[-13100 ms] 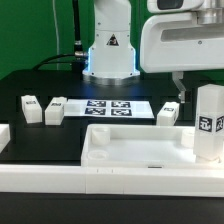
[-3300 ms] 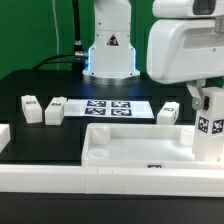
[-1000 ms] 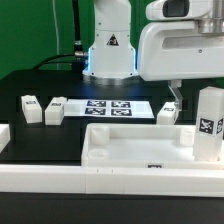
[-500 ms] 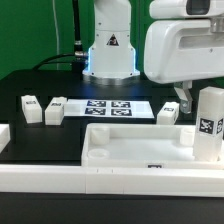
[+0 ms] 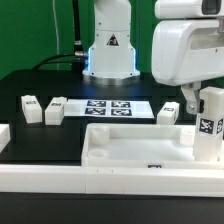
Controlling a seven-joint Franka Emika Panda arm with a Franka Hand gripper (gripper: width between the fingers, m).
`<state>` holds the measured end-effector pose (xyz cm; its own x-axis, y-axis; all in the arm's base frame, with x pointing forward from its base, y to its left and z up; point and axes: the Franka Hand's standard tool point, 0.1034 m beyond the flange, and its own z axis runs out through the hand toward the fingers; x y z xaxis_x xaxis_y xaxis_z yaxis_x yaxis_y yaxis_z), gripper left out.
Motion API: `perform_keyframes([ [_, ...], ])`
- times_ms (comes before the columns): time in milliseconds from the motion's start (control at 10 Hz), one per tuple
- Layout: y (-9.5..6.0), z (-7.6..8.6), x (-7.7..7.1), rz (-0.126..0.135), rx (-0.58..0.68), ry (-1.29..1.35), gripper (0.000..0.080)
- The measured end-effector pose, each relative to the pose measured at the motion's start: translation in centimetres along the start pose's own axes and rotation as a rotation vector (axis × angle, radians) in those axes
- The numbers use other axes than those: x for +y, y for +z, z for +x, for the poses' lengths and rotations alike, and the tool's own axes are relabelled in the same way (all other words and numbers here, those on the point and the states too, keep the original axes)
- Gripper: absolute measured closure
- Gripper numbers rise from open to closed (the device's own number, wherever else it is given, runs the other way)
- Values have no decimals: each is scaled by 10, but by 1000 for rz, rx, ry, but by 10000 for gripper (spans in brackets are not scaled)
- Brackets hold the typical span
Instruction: Assemble desk
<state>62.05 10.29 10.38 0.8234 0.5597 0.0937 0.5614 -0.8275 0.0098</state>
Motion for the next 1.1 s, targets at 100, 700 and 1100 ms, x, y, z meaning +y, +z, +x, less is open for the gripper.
perform_keyframes([
  [100, 0, 0, 0, 0, 0, 0, 334],
  [700, 0, 0, 0, 1, 4, 276, 511],
  [1100, 0, -1, 0, 3, 19, 692, 510],
])
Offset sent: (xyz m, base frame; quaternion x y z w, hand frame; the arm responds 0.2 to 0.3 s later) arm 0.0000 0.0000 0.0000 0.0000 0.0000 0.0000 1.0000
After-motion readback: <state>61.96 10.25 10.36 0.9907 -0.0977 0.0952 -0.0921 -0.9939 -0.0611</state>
